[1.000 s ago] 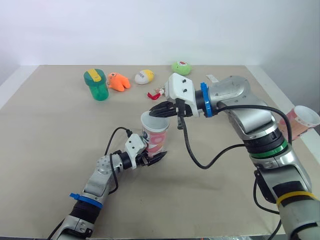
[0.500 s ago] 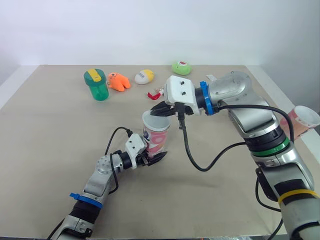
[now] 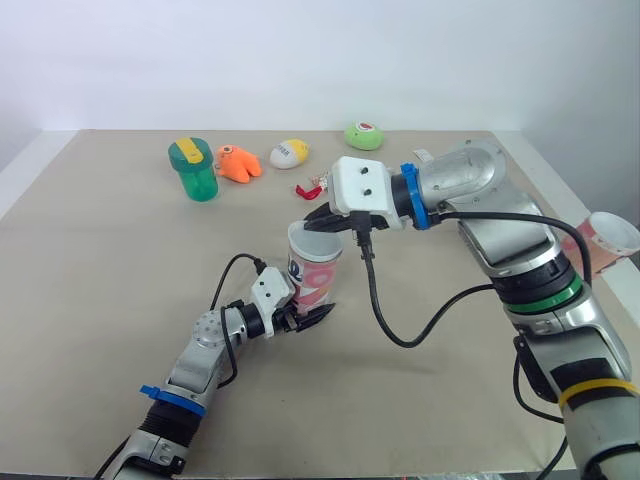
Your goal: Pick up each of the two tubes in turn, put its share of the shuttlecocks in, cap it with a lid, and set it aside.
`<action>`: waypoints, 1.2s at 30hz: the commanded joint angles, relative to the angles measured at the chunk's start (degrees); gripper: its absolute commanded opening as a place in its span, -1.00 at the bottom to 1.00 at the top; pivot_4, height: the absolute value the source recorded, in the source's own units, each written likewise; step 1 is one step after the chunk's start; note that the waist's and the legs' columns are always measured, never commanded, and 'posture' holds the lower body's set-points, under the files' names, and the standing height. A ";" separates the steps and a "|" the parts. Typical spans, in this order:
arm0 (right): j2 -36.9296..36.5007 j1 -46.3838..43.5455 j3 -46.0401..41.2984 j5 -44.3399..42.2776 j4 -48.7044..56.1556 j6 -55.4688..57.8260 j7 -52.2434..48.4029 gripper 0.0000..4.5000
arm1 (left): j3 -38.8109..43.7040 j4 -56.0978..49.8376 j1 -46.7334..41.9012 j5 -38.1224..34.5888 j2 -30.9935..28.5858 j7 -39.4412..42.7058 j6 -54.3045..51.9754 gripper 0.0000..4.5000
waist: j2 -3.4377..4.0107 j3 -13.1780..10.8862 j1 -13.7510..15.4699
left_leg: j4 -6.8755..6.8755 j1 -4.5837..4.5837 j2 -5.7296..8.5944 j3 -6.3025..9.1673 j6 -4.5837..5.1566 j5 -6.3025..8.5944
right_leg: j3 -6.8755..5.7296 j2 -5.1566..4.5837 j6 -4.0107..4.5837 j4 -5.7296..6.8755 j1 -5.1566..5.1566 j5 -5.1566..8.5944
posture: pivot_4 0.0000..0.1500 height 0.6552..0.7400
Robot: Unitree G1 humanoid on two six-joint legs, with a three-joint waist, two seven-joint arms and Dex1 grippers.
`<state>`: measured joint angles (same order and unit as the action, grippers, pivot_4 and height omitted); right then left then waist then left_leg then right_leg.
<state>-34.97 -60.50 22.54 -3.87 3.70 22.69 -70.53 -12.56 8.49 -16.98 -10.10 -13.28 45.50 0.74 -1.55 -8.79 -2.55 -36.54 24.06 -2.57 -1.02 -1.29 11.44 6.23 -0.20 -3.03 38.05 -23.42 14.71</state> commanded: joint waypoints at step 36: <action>0.75 -1.92 -4.27 -1.91 1.71 4.13 0.53 -0.93 | -1.37 2.51 1.47 1.07 -0.32 0.68 -1.76 0.54 | 0.01 -0.01 -0.02 | 0.07 -0.04 -0.03 0.00 0.00 0.00 | -0.06 -0.01 0.04 0.00 -0.01 0.07 | 1.00 1.00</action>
<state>-33.98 -60.39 20.81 -5.32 4.70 27.37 -70.53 -12.53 8.52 -16.92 -10.17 -13.39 45.86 0.74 -1.54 -8.80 -2.57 -36.47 24.02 -2.59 -1.01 -1.29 11.44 6.18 -0.21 -2.99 38.05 -23.43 14.78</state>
